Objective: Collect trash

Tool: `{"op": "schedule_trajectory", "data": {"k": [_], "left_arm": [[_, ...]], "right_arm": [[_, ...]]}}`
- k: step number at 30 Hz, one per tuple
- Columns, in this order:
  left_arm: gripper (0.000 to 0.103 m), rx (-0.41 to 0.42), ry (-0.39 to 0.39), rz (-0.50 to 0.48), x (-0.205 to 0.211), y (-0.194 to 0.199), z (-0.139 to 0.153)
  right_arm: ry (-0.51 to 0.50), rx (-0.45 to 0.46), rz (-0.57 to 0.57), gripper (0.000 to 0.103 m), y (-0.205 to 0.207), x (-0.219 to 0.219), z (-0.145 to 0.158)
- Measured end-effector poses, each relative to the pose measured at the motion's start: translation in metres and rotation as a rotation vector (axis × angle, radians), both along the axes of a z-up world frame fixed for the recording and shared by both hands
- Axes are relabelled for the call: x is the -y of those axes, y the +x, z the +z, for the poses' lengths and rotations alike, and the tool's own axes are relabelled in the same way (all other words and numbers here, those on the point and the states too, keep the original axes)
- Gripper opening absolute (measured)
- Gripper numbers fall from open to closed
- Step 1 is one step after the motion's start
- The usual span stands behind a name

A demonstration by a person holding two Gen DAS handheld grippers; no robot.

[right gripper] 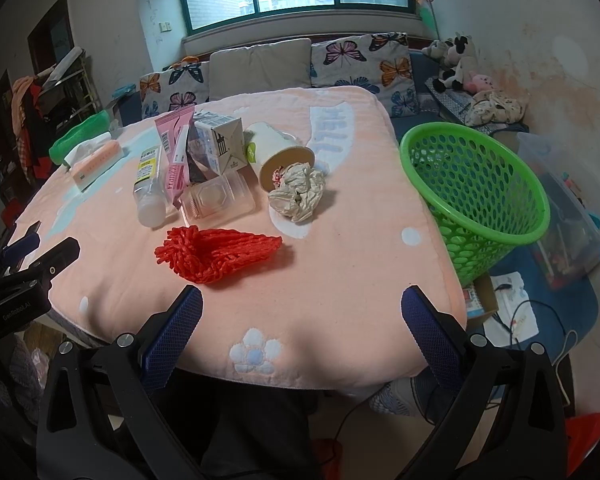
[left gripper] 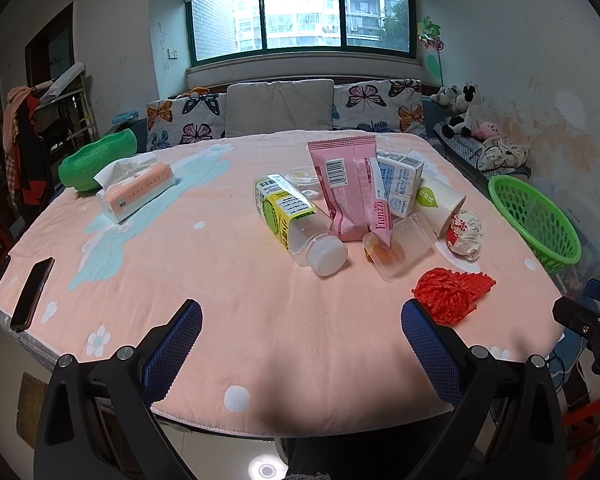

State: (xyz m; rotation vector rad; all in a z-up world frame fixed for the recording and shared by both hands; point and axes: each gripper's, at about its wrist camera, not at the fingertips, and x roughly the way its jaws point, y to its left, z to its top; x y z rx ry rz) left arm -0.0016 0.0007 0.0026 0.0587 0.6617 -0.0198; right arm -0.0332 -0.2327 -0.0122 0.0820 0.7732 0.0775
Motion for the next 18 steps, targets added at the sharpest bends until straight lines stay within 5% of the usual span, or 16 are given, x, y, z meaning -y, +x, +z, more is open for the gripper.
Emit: {"op": "schedule_trajectory", "data": {"k": [18], "left_arm": [[0.097,-0.003,0.000,0.000,-0.0013,0.0066,-0.0027]], "right_arm": [[-0.004,-0.003,0.001,0.099,0.0024,-0.0007,-0.0016]]}}
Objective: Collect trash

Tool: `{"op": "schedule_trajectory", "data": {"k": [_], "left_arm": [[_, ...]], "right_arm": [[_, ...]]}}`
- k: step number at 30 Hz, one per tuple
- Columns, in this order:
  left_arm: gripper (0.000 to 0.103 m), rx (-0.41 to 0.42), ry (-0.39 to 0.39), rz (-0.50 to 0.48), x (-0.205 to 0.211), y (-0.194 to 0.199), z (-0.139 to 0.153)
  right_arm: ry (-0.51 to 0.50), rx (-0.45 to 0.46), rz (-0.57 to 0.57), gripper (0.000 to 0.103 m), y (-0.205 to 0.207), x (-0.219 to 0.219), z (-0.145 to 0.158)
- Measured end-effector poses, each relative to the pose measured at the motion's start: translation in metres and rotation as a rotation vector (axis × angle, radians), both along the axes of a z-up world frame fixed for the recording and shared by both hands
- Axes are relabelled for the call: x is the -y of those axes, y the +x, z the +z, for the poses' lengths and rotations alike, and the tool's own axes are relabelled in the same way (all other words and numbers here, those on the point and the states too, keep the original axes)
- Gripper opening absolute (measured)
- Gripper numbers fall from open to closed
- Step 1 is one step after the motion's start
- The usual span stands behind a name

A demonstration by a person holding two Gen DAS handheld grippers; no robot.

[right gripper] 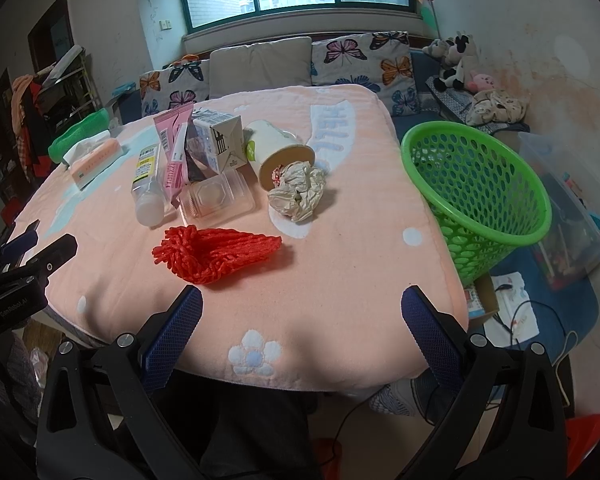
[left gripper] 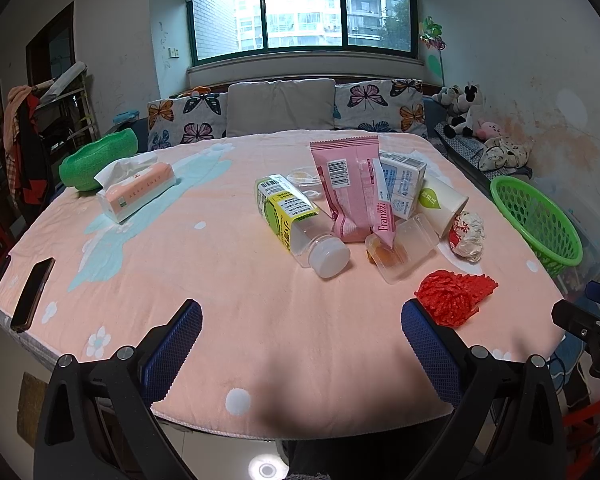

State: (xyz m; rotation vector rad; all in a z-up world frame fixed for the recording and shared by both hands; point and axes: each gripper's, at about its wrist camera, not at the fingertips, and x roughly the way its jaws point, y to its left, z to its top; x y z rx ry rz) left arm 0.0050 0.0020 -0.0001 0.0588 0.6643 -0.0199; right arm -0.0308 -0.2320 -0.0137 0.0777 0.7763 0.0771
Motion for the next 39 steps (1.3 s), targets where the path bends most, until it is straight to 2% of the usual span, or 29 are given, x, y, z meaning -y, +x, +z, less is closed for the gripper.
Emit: {"op": "schedule_trajectory", "data": {"k": [18,39], "left_arm": [[0.097,-0.019,0.006,0.004,-0.003,0.013,-0.004],[0.097,-0.048,0.004,0.022,-0.013,0.039,-0.009]], "right_arm": [[0.004,0.000,0.018,0.099,0.009,-0.002,-0.002],[-0.008,-0.009,0.153,0.097,0.034,-0.031,-0.008]]}}
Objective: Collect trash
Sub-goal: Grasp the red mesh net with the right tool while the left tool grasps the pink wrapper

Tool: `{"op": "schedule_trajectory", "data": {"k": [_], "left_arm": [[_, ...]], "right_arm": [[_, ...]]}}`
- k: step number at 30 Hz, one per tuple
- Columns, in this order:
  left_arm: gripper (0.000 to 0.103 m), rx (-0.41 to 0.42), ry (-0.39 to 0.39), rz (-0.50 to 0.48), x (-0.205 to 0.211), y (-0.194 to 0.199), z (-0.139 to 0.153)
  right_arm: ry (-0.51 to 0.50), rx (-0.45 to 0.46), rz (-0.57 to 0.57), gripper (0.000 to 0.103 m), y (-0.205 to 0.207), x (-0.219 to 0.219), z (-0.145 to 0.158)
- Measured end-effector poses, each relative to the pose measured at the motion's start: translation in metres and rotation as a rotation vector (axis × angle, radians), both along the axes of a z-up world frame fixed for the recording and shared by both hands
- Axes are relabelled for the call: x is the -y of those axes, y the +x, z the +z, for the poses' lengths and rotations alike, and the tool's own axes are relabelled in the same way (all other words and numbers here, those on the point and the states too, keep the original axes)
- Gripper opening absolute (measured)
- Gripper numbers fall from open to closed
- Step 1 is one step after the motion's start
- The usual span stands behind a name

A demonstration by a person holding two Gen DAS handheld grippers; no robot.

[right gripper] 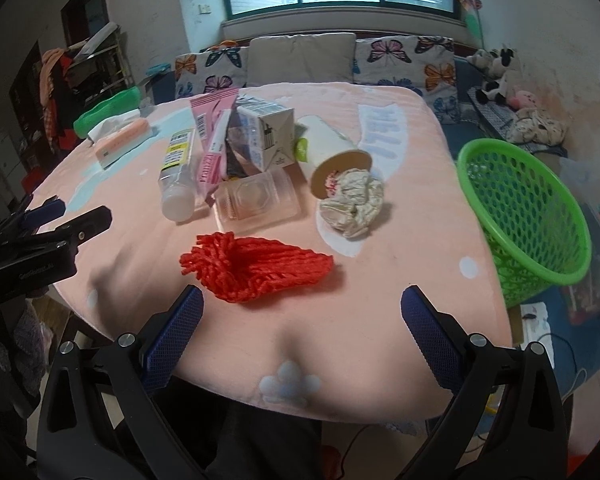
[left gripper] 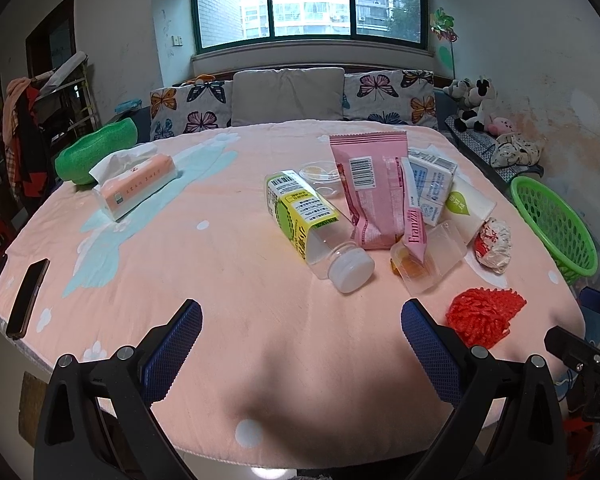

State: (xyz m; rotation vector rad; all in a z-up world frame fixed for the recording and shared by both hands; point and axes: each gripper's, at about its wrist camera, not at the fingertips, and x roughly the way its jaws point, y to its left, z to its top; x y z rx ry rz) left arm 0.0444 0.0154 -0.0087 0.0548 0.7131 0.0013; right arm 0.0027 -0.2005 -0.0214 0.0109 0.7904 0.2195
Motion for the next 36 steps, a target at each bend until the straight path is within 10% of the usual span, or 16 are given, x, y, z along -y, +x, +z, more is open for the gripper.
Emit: {"op": "schedule_trajectory", "data": {"k": [20,36], "left_arm": [[0.097,-0.017,-0.029,0.018,-0.026,0.028,0.000],[0.095,-0.009,-0.078,-0.128,0.003,0.053,0.004]], "right_arm": [[0.023,-0.057,0.149,0.076,0.031,-0.042,-0.022],[0.009,-0.044,0.148,0.035,0.036,-0.038,-0.023]]}}
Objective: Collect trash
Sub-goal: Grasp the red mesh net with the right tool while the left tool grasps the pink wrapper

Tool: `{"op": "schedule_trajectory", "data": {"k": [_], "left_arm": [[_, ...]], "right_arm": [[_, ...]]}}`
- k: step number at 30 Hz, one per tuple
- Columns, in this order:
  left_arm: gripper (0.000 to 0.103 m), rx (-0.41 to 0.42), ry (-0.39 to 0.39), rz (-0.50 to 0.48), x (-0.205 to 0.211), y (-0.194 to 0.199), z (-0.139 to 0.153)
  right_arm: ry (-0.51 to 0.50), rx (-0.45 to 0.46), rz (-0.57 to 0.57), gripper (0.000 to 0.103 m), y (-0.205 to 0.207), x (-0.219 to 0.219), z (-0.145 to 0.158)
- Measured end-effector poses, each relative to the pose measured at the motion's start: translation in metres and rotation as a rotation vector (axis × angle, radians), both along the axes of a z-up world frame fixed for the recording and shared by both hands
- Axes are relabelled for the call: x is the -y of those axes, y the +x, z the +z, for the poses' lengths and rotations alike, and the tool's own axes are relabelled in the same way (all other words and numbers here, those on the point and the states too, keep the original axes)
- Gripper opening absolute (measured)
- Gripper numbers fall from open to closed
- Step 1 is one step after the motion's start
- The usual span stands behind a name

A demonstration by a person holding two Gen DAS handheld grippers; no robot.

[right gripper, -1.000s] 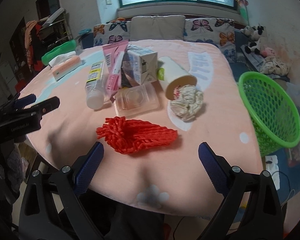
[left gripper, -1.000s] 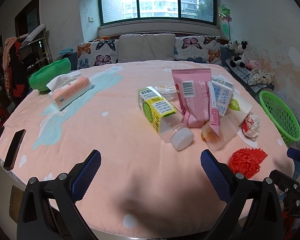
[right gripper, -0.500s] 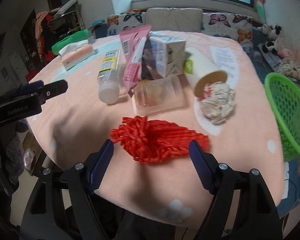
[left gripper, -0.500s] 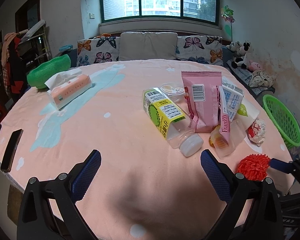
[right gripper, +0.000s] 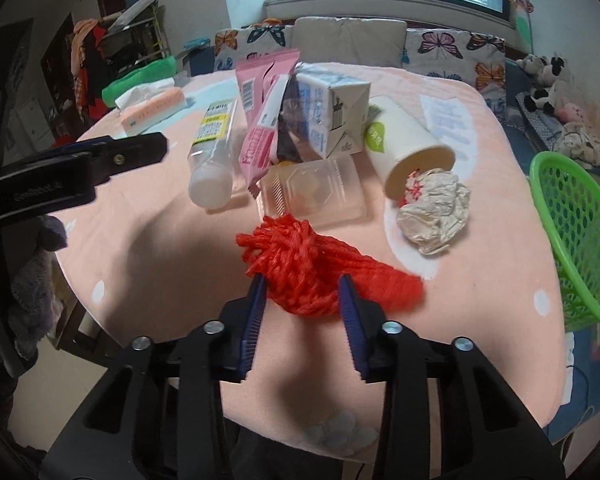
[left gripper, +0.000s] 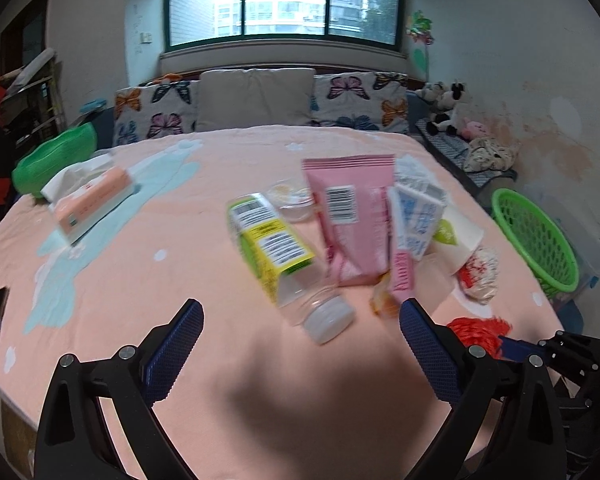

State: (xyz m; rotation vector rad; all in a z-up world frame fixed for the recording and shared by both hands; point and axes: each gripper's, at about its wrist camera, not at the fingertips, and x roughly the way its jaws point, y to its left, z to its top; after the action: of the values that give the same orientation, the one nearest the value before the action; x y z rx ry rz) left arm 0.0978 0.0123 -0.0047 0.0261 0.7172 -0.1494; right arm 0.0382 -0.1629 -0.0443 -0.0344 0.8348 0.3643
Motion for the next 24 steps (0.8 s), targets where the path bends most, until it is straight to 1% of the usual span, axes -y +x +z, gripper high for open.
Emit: {"op": "schedule_trajectory", "data": {"k": [2,3,5,10,14,19,20,21,23,24], "left_arm": [[0.094,0.004,-0.002,-0.029,0.008,0.005,0.000],[0.091,0.002,-0.004,-0.041,0.012,0.007,0.000],[0.090,-0.008,-0.025,-0.073,0.019,0.017,0.000],[0.090,-0.036,-0.069,-0.106,0.023,0.046,-0.003],[0.090,-0.044,-0.083,-0.141,0.027,0.065,-0.003],[0.092,-0.066,-0.107,-0.175,0.029,0.088,-0.007],[0.092,-0.073,-0.115,-0.178,0.029,0.092,-0.009],[0.092,-0.082,-0.125,-0.181,0.028,0.094,-0.011],[0.092,-0.100,-0.152,-0.191,0.027,0.103,-0.016],[0.092,-0.104,-0.167,-0.198,0.027,0.105,-0.017]], "right_arm": [[0.000,0.001,-0.007,0.034,0.000,0.003,0.001],[0.002,0.001,-0.010,0.033,0.000,0.005,0.001],[0.011,-0.007,-0.012,0.033,0.001,0.008,0.000],[0.018,-0.011,-0.015,0.033,0.001,0.011,-0.001],[0.030,-0.021,-0.014,0.033,0.003,0.012,-0.002],[0.033,-0.031,0.009,0.038,0.005,0.010,-0.003],[0.031,-0.029,0.010,0.043,0.005,0.010,-0.003],[0.029,-0.028,0.011,0.054,0.006,0.010,-0.003],[0.016,-0.016,0.009,0.061,0.006,0.008,-0.003],[0.008,-0.011,0.011,0.061,0.006,0.006,-0.003]]}}
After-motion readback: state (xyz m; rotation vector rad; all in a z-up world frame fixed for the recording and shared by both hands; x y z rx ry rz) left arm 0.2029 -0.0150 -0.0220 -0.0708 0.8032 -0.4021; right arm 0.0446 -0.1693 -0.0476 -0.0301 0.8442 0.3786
